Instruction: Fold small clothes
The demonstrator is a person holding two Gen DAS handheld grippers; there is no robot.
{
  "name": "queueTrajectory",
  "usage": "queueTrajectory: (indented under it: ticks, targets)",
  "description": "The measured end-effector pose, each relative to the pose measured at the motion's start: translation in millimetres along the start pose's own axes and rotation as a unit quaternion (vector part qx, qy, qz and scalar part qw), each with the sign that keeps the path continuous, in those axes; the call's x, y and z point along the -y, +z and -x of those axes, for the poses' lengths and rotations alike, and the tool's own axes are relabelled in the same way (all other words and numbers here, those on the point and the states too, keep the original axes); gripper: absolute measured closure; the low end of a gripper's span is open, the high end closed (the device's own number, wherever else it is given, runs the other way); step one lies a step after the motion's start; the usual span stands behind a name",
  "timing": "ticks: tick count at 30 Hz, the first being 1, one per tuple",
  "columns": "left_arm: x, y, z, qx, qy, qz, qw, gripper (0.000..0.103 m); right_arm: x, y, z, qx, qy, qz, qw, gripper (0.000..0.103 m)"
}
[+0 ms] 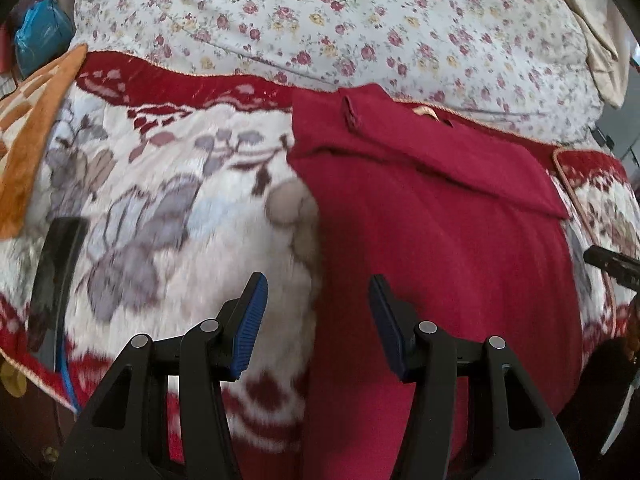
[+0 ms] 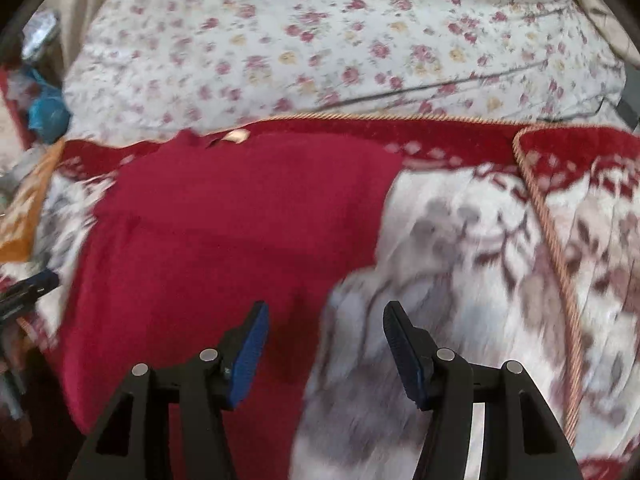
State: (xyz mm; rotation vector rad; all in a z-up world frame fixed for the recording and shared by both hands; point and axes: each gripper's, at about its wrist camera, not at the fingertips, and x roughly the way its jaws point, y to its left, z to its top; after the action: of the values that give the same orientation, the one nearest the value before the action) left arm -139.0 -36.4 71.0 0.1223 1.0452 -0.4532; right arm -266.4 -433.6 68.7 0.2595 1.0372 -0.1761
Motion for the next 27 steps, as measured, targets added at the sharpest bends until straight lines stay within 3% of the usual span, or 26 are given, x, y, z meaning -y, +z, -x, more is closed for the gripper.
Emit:
queueTrajectory:
  ticks: [4, 9, 13, 22, 27]
  targets:
    - [1.9, -18.0, 10.1, -0.008, -0.003, -0.012, 0.9999, 0.051, -13.1, -41.3, 5.8, -0.027, 0.030, 0.013, 0.999, 0.046]
    - [3.0, -29.3, 17.3, -0.003, 0.003, -0.022, 0.9998, 0.051, -21.8, -70.3, 3.9, -0.036, 0.008, 0.025, 0.999, 0.046]
    - [0.3, -32.5, 19.0, -0.008, 0.000, -0.012, 0.9999, 0.051, -27.6, -77.0, 5.8, -0.031, -0.011, 0.027, 0.999, 0.046]
    - [2.3, -37.7, 23.1, -0.018, -0.002, -0.014, 0.9997, 0.051, -27.2, -84.1, 4.1, -0.041, -0.008, 0.025, 0.999, 0.046]
    - [-1.4, -48.8, 24.8, -0.046, -0.012, -0.016, 0.9987, 0.051, -25.8, -90.1, 7.5, -0.071, 0.032, 0.010, 0.997, 0.046]
